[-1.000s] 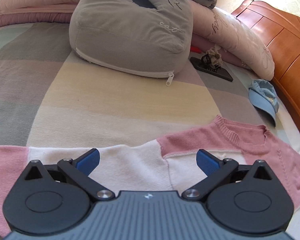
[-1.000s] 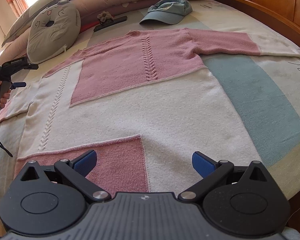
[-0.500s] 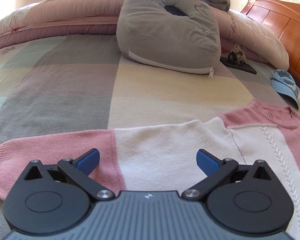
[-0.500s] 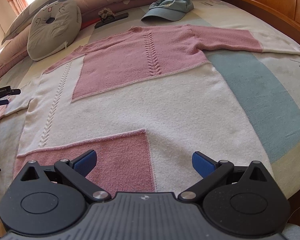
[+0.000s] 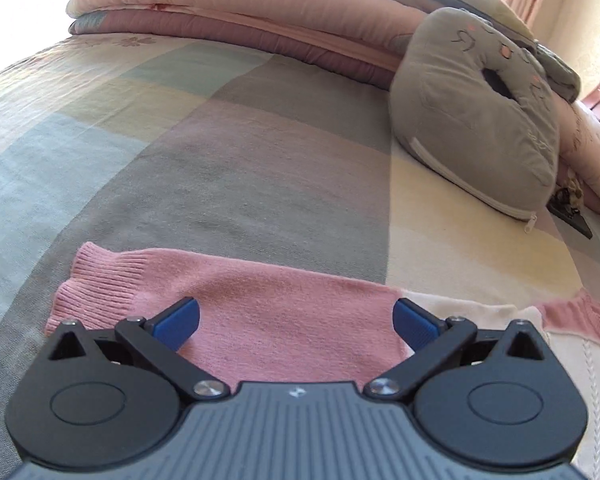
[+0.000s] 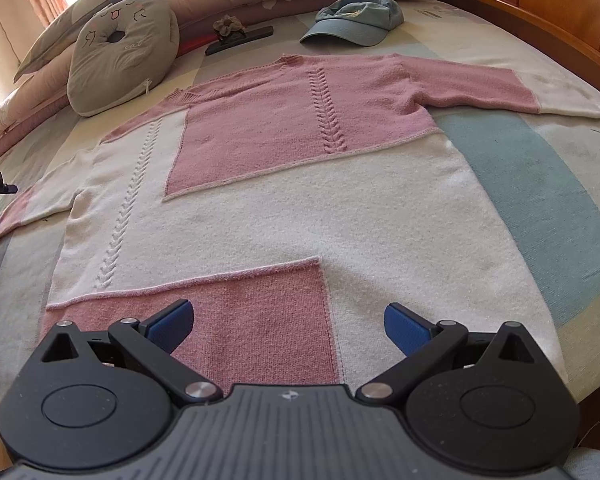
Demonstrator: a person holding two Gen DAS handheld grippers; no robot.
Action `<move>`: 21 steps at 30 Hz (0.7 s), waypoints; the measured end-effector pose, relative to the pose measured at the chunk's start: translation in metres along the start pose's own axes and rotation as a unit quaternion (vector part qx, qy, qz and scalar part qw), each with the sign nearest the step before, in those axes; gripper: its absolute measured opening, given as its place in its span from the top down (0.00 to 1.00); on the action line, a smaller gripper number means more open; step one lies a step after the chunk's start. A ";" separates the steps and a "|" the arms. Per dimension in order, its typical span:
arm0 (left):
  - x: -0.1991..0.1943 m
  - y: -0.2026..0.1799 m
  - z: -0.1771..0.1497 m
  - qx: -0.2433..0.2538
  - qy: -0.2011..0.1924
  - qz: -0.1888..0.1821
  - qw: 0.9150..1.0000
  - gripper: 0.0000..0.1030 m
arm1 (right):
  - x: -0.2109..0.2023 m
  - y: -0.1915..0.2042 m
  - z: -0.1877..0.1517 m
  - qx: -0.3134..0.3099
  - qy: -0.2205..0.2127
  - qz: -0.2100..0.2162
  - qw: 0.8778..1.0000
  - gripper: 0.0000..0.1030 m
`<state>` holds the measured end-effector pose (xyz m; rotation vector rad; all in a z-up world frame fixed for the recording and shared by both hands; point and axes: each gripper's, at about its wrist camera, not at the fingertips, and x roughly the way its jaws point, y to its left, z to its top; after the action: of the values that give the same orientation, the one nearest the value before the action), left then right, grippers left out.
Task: Fold clothes
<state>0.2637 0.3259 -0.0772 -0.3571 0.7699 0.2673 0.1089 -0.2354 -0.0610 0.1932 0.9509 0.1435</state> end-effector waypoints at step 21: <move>-0.080 -0.194 -0.094 0.290 0.023 -0.204 0.935 0.01 | 0.026 -0.002 -0.001 -0.084 -0.019 -0.057 0.995 0.00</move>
<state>0.2195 0.1030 -0.0404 0.0447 0.7646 -0.3624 0.1228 -0.2316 -0.0827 -0.0129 0.9044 0.1140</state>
